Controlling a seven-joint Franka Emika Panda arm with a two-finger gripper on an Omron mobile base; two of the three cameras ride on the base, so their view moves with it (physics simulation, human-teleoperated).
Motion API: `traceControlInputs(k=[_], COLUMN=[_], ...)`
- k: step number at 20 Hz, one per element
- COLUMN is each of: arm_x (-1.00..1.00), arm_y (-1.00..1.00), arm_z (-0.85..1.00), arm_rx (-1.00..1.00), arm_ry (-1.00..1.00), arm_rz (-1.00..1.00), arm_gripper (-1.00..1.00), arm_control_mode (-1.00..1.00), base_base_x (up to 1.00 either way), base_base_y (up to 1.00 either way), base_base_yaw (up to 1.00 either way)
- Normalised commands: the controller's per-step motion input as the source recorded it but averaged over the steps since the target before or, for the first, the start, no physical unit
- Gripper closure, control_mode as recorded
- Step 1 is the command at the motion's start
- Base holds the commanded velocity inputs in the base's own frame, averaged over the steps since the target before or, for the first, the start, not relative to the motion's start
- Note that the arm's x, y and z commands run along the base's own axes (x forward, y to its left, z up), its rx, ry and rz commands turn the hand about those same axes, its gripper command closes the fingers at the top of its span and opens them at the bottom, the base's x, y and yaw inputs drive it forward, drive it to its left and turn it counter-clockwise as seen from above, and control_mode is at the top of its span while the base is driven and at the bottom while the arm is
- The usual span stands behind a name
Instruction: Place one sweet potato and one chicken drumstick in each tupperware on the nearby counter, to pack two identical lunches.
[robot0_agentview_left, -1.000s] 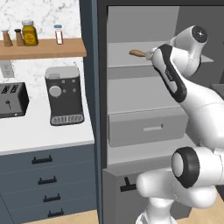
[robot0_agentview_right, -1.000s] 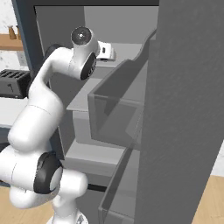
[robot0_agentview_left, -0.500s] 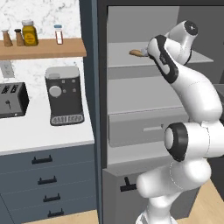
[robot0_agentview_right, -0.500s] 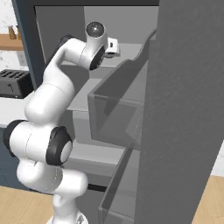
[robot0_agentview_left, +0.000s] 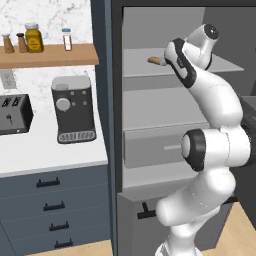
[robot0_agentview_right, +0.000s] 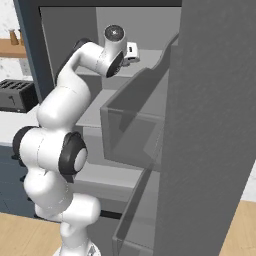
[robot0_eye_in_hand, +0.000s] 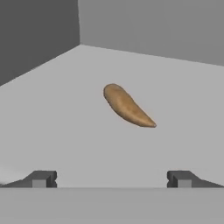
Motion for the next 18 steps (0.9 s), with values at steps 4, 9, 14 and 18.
traceControlInputs(k=[4,9,14,18], arm_x=[0.28,0.32,0.40,0.44], arm_y=[0.00,0.00,0.00,0.00], arm_z=[0.00,-0.02,-0.06,-0.04], arm_rx=[-0.06,-0.05,-0.04,-0.02], arm_ry=[0.00,0.05,0.08,0.09], arm_rz=[0.08,0.08,0.08,0.08], arm_gripper=[-1.00,-1.00,-1.00,-1.00], arm_control_mode=[-1.00,-1.00,-1.00,-1.00], base_base_x=[0.00,0.00,0.00,0.00], base_base_y=[0.00,0.00,0.00,0.00], base_base_yaw=[0.00,0.00,0.00,0.00])
